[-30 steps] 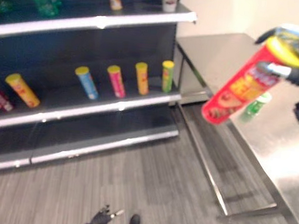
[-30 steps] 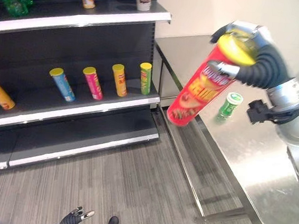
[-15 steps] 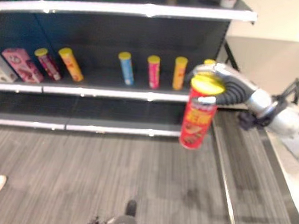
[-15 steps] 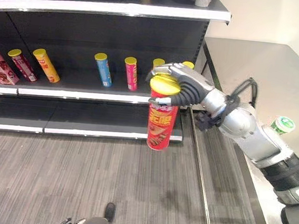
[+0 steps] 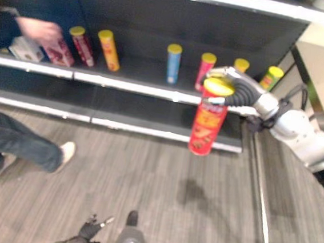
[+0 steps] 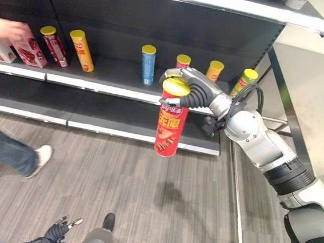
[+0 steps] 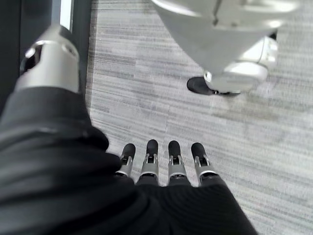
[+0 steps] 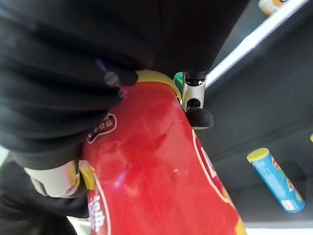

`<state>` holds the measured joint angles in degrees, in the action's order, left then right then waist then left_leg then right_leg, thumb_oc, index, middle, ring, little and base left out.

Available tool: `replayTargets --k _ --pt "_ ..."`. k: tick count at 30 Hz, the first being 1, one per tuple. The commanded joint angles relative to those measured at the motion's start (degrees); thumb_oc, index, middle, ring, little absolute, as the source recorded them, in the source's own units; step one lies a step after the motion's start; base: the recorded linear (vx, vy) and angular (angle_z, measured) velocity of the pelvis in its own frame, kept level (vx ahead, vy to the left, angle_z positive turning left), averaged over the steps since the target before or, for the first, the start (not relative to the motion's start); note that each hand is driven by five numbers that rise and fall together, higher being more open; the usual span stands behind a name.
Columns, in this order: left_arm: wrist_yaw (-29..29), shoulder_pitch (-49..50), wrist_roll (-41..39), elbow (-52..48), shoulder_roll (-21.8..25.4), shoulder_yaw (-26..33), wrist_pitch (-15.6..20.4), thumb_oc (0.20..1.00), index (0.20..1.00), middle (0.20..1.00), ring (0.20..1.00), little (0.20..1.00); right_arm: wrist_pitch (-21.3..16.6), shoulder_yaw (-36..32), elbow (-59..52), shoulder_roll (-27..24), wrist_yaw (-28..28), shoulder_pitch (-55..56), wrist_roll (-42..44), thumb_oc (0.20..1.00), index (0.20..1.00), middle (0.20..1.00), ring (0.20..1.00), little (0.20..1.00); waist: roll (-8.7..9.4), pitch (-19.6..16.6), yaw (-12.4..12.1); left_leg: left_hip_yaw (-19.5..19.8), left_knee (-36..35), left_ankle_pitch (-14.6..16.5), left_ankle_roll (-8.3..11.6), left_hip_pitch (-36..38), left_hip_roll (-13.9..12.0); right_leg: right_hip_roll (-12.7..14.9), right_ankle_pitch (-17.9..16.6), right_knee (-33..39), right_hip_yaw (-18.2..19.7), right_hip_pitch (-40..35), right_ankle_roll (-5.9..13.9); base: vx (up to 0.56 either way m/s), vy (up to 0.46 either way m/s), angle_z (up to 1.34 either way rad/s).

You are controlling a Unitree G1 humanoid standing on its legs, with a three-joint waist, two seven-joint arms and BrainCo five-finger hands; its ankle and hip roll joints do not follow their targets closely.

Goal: Put the goods on the table back onto the shelves and tidy them up.

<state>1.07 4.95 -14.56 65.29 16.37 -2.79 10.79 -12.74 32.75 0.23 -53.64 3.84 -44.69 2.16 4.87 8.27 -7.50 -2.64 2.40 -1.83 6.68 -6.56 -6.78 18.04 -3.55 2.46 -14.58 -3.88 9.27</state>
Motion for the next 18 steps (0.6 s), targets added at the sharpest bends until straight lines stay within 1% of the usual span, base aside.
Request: replayTargets --k 1,5,6,7,8,9,10,11,12,13,14,15,16,18 --pt "0.4 -0.2 1.7 -0.4 1.7 -3.6 1.1 1.000 1.000 1.000 1.000 1.000 -0.9 -2.4 -1.8 -1.9 -2.5 -3.2 0.4 0.200 0.200 0.200 0.200 0.200 0.49 -3.2 -0.9 1.4 -3.6 -3.0 1.88 -1.3 -5.8 6.0 -11.3 1.9 3.0 0.6 3.79 0.00 0.000 0.10" --pt "0.4 -0.2 1.7 -0.4 1.7 -3.6 1.1 1.000 1.000 1.000 1.000 1.000 -0.9 -2.4 -1.8 -1.9 -2.5 -3.2 0.4 0.200 0.200 0.200 0.200 0.200 0.49 -3.2 -0.9 1.4 -3.6 -3.0 1.88 -1.3 -5.8 6.0 -11.3 1.9 3.0 0.6 3.79 0.01 0.031 -0.05" --pt "0.4 -0.8 2.0 -0.5 2.5 -4.0 0.9 1.000 1.000 1.000 1.000 1.000 -0.8 -2.1 -1.9 -1.8 -2.7 -3.3 0.5 0.200 0.200 0.200 0.200 0.200 0.66 -2.6 -0.4 1.8 -3.3 -2.7 0.63 -1.4 -4.2 5.4 -12.5 -1.1 7.2 2.4 2.21 0.02 0.124 0.01" --pt "0.4 -0.8 2.0 -0.5 2.5 -4.0 0.9 1.000 1.000 1.000 1.000 1.000 -0.8 -2.1 -1.9 -1.8 -2.7 -3.3 0.5 0.200 0.200 0.200 0.200 0.200 0.68 -2.6 -0.4 1.8 -3.3 -2.7 0.63 -1.5 -4.2 5.4 -12.5 -1.2 7.2 2.5 2.21 0.11 0.385 0.10" --pt "-0.2 -2.0 2.1 -0.2 4.3 -3.6 0.6 1.000 1.000 1.000 1.000 1.000 -0.6 -2.4 -0.9 -1.6 -2.5 -2.6 0.8 0.200 0.200 0.200 0.200 0.200 0.28 -1.7 0.7 3.6 -5.9 -3.3 -1.20 0.2 -1.5 -0.4 -10.3 -5.5 14.9 5.6 0.15 0.20 0.460 0.11" --pt "-0.5 -2.5 2.0 0.1 5.3 -3.5 0.5 1.000 1.000 1.000 1.000 1.000 -0.5 -2.5 -0.1 -1.2 -2.4 -3.1 1.0 0.200 0.200 0.200 0.200 0.200 0.35 -1.6 0.9 4.4 -7.4 -3.8 -2.43 1.1 0.2 -5.1 -6.8 -7.0 16.0 6.5 -0.95 0.25 0.535 0.13" --pt "-0.5 -2.9 1.8 0.1 5.6 -3.6 0.4 1.000 1.000 1.000 1.000 1.000 -0.7 -1.9 0.5 -0.8 -2.3 -4.0 1.5 0.200 0.200 0.200 0.200 0.200 0.57 -1.5 1.2 4.6 -7.4 -3.3 -2.84 1.2 0.8 -7.4 -4.6 -6.5 15.1 7.3 -1.63 0.22 0.345 0.25" --pt "-0.1 -3.5 0.7 0.3 5.8 -3.3 0.3 1.000 1.000 1.000 1.000 1.000 -0.9 -0.1 2.1 0.0 -2.4 -6.7 2.4 0.200 0.200 0.200 0.200 0.200 1.03 -0.8 1.3 4.6 -7.4 -2.8 -3.31 1.5 2.3 -11.9 -2.9 -5.1 13.5 9.3 -2.43 0.18 0.225 0.26" --pt "0.2 -3.7 -0.8 1.0 5.2 -2.9 0.1 1.000 1.000 1.000 1.000 1.000 -0.8 2.1 5.8 0.8 -2.6 -9.7 3.0 0.200 0.200 0.200 0.200 0.200 1.51 0.2 1.4 5.4 -7.4 -2.5 -3.74 2.1 4.4 -16.0 -3.3 -3.7 12.7 12.2 -2.56 0.41 0.219 0.00" --pt "0.4 -3.8 -2.0 0.6 3.1 -4.4 0.7 1.000 1.000 1.000 1.000 1.000 0.6 4.9 13.8 -0.3 -5.1 -16.3 2.0 0.200 0.200 0.200 0.200 0.200 2.04 1.5 1.5 6.0 -7.4 -0.7 -3.76 4.0 7.4 -16.7 -4.1 1.5 10.1 9.6 -3.67 0.38 0.145 -0.09" --pt "0.5 -3.5 -3.3 0.0 2.6 -4.3 0.8 1.000 1.000 1.000 1.000 1.000 0.9 4.8 14.6 0.5 -5.3 -16.5 2.0 0.200 0.200 0.200 0.200 0.200 2.05 2.0 1.3 5.8 -4.9 0.0 -3.62 3.4 7.6 -16.1 -4.6 1.5 9.8 9.4 -3.97 0.30 0.066 0.84" --pt "0.5 -3.5 -3.3 -0.1 2.6 -4.3 0.8 1.000 1.000 1.000 1.000 1.000 0.8 4.8 14.6 0.5 -5.3 -16.5 2.0 0.200 0.200 0.200 0.200 0.200 2.03 2.0 1.4 5.8 -4.6 0.1 -3.61 3.3 7.6 -16.1 -4.6 1.5 9.7 9.3 -3.97 0.10 -0.015 1.54" --pt "0.5 -3.1 -3.2 -0.5 2.0 -4.5 0.7 1.000 1.000 1.000 1.000 1.000 1.0 4.2 15.4 1.4 -5.8 -15.9 1.7 0.200 0.200 0.200 0.200 0.200 1.89 2.2 1.2 5.5 -1.1 1.5 -3.24 2.1 7.6 -15.6 -4.5 1.7 9.3 8.7 -4.21 0.11 -0.006 1.54" --pt "0.4 -2.6 -2.6 0.1 1.3 -4.7 0.4 1.000 1.000 1.000 1.000 1.000 1.2 3.4 16.1 2.7 -5.9 -14.8 1.3 0.200 0.200 0.200 0.200 0.200 1.63 1.7 1.2 4.7 -0.7 2.0 -3.18 2.3 7.4 -15.5 -4.1 2.1 8.9 7.7 -4.24 0.14 -0.005 0.46"
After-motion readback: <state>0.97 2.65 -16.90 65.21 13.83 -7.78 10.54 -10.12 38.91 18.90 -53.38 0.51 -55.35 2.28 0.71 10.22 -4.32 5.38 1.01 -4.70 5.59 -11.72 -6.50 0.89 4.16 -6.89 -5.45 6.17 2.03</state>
